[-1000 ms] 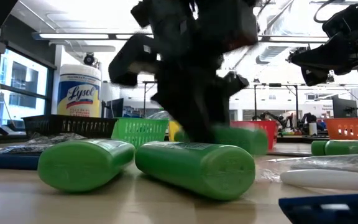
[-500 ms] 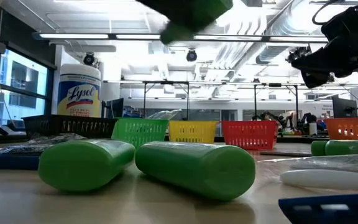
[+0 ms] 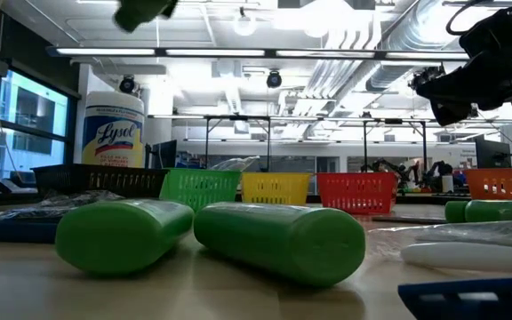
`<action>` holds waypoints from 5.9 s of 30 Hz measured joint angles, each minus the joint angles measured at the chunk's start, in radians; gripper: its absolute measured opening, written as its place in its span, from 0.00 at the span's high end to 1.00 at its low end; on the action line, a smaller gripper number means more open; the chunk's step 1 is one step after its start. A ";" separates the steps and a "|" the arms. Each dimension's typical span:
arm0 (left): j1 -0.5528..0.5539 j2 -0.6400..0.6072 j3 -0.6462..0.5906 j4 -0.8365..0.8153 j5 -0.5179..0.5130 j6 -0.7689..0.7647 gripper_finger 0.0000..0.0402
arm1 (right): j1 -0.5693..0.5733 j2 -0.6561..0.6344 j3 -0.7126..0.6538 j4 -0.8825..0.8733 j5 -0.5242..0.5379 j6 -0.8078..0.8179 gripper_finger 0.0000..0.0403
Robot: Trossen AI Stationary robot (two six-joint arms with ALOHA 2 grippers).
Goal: Pick & Place Travel size toiletries
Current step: Put the green shampoo bottle into the yellow bin, then put the blue toothbrush into the green bin
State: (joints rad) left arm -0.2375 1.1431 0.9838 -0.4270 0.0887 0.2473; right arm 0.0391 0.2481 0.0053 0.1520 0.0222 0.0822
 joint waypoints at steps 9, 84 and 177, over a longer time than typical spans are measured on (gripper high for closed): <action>0.001 -0.400 -0.429 0.346 -0.041 -0.121 0.75 | 0.000 0.000 0.000 0.011 0.001 0.001 0.99; 0.365 0.575 0.287 0.196 -0.586 0.937 0.71 | 0.000 0.019 0.000 0.012 0.009 0.019 0.99; 0.216 0.038 0.254 -0.476 -0.365 -0.153 0.56 | 0.000 0.019 0.000 -0.003 0.001 0.000 0.99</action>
State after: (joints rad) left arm -0.0211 1.1813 1.2376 -0.9026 -0.2764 0.0943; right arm 0.0394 0.2672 0.0055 0.1489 0.0235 0.0826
